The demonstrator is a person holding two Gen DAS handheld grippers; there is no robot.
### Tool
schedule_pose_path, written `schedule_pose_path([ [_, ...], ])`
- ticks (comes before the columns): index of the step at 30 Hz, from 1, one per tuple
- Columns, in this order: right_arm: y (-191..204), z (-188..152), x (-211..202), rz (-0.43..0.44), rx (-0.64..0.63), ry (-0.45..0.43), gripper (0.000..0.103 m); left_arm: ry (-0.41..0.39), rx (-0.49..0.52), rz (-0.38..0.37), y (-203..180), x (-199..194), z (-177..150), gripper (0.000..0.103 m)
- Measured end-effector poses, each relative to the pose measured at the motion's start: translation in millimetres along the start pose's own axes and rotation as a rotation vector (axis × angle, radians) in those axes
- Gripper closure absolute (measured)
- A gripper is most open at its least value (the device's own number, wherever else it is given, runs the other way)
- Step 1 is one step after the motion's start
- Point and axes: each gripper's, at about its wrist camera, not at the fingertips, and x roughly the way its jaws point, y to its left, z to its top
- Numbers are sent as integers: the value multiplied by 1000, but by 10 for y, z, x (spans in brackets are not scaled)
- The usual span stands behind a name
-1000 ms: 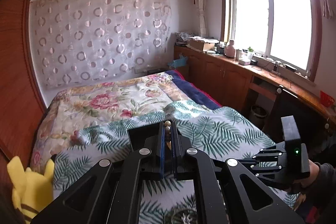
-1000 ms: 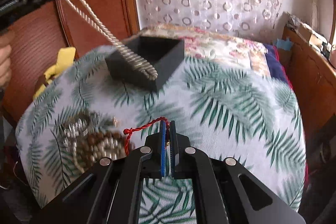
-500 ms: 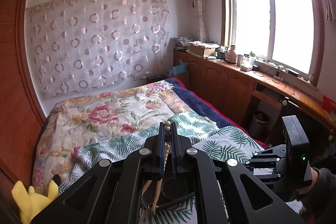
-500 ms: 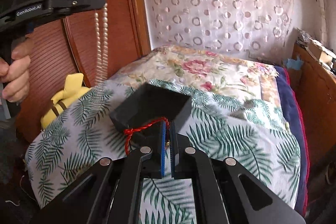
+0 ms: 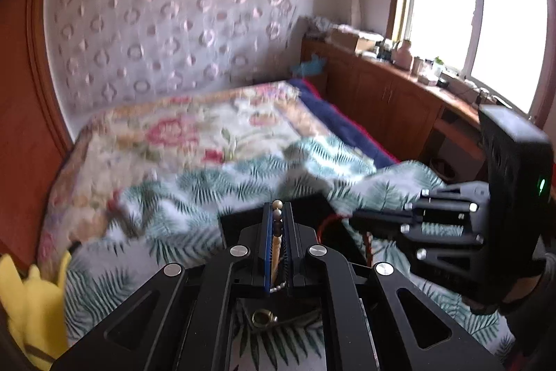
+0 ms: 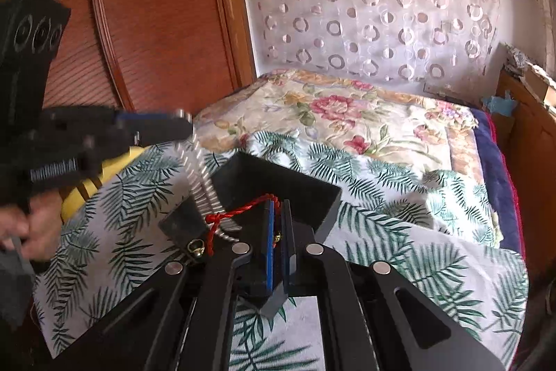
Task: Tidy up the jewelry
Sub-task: 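Carry the red bracelet into the black box with the right tool while the left tool drops the pearls in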
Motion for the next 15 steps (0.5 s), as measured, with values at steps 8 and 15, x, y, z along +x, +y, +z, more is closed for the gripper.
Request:
schedule_pose_path([
  [8,97,-51,202,0,-5,28,96,27,-76,16,253,38,-368,66],
  [15,148,-76,181,-23,-5,29,80,4,-74,64,259,-134,-455,34],
])
